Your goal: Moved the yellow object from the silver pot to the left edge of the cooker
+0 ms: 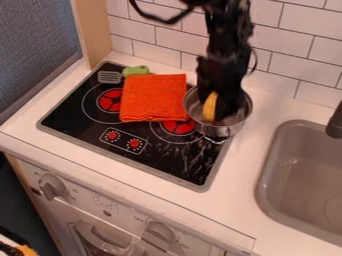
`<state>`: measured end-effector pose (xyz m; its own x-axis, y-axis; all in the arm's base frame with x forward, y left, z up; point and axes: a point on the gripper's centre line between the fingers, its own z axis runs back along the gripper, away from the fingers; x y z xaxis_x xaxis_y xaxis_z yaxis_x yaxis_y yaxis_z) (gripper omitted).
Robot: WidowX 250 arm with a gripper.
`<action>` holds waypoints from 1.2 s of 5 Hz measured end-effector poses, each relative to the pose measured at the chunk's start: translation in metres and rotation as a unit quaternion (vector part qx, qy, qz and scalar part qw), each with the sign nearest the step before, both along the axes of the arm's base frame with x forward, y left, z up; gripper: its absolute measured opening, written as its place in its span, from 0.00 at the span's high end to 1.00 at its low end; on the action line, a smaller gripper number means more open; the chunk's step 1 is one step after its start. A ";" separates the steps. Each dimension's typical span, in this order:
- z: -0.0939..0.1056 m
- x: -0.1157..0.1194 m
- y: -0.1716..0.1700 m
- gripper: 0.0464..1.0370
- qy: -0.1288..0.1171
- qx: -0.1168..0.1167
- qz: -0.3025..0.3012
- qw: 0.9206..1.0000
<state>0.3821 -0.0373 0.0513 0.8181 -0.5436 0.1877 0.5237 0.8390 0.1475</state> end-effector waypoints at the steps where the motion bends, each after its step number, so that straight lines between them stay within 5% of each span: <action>1: 0.044 -0.007 0.015 0.40 -0.049 -0.007 0.024 0.998; 2: 0.066 -0.036 0.041 0.40 -0.060 -0.003 0.059 0.996; 3: 0.066 -0.070 0.092 0.40 -0.045 0.010 0.118 0.992; 6: 0.023 -0.097 0.191 0.40 -0.024 0.037 0.167 0.985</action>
